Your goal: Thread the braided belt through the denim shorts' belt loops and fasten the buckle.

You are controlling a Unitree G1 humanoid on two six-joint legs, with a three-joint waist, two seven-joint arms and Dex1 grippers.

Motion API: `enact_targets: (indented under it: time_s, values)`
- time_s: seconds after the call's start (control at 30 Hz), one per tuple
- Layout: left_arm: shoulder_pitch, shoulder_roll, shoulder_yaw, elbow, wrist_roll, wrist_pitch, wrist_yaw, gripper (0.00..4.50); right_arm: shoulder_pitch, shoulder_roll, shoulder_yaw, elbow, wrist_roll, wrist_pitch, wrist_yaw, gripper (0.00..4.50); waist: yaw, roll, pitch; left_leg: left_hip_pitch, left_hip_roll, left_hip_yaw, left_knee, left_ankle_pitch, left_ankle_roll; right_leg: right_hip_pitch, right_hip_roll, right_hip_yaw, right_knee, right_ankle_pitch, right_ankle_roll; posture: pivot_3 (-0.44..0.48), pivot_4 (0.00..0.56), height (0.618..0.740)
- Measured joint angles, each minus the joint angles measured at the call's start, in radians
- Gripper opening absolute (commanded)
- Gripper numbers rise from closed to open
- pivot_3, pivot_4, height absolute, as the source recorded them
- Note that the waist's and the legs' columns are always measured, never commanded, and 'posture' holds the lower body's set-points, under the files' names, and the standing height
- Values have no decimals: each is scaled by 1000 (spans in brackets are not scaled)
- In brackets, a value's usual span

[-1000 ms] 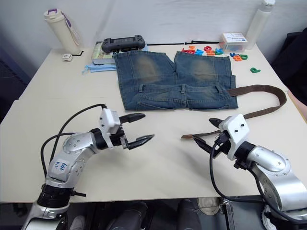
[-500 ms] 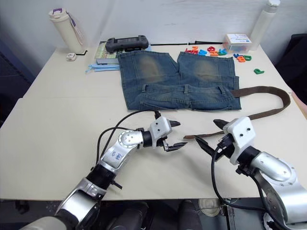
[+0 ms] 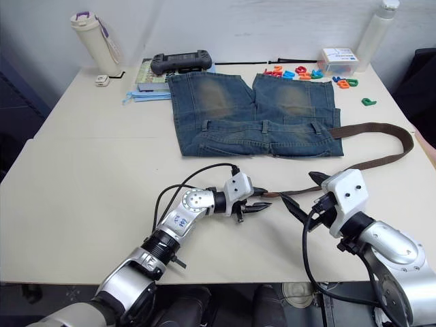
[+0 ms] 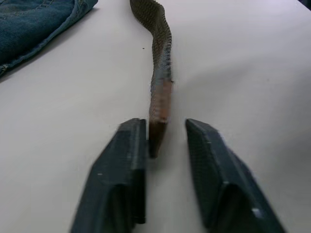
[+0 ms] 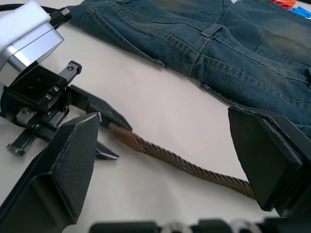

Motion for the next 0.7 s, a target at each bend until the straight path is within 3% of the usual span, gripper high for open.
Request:
enact_targets:
  time_s: [0.17,0.4,0.57,0.7]
  values:
    - [1,-15,28,3,-26,22,-13,31,4,4,0,0,0,2,-2,4500,0,0,0,0,0,0,0,0,0,0,0,0,0,0,0,0,150,714]
    - [19,-46,150,-162,-223,211,-66,31,21,37,-7,-19,36,35,-29,4500,-4,0,0,0,0,0,0,0,0,0,0,0,1,0,0,0,150,714]
    - [56,-63,227,-278,-369,421,-53,31,41,138,-121,-37,508,195,-180,4500,-2,0,0,0,0,0,1,0,0,0,0,1,1,0,0,0,150,714]
    - [61,-66,247,-354,-448,534,-50,31,14,184,-134,9,848,188,-358,4500,-5,0,0,1,0,0,1,0,0,0,0,2,1,0,0,0,150,714]
